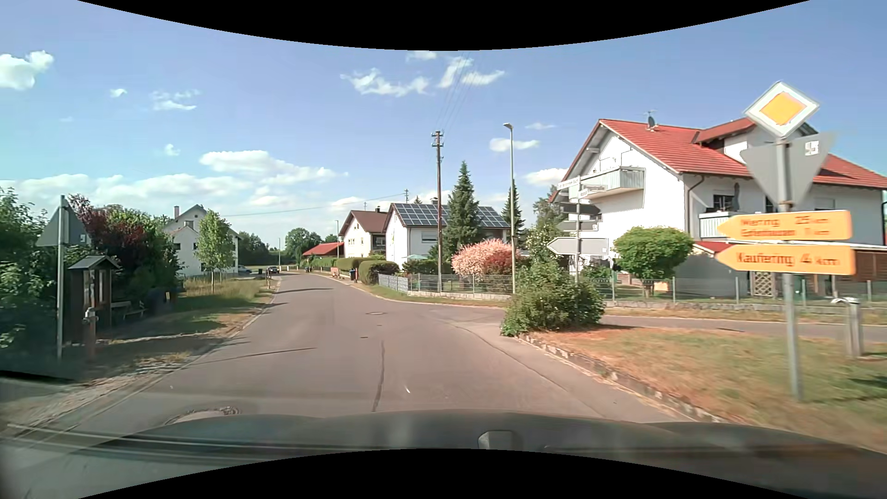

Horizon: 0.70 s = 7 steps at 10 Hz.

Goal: Follow the waypoints while adhering to traffic rules and regulations

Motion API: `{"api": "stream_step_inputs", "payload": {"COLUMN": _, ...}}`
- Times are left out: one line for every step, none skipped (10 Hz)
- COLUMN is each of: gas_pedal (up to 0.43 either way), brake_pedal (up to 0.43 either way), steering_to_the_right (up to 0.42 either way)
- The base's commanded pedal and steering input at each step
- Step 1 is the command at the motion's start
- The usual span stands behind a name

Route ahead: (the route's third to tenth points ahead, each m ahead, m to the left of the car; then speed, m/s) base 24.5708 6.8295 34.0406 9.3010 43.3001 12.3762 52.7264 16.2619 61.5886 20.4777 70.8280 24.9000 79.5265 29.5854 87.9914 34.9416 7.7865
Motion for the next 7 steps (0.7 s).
{"api": "stream_step_inputs", "payload": {"gas_pedal": 0.11, "brake_pedal": 0.006, "steering_to_the_right": -0.157}}
{"api": "stream_step_inputs", "payload": {"gas_pedal": 0.11, "brake_pedal": 0.006, "steering_to_the_right": -0.147}}
{"api": "stream_step_inputs", "payload": {"gas_pedal": 0.11, "brake_pedal": 0.006, "steering_to_the_right": -0.142}}
{"api": "stream_step_inputs", "payload": {"gas_pedal": 0.11, "brake_pedal": 0.006, "steering_to_the_right": -0.137}}
{"api": "stream_step_inputs", "payload": {"gas_pedal": 0.11, "brake_pedal": 0.006, "steering_to_the_right": -0.129}}
{"api": "stream_step_inputs", "payload": {"gas_pedal": 0.11, "brake_pedal": 0.006, "steering_to_the_right": -0.122}}
{"api": "stream_step_inputs", "payload": {"gas_pedal": 0.11, "brake_pedal": 0.006, "steering_to_the_right": -0.11}}
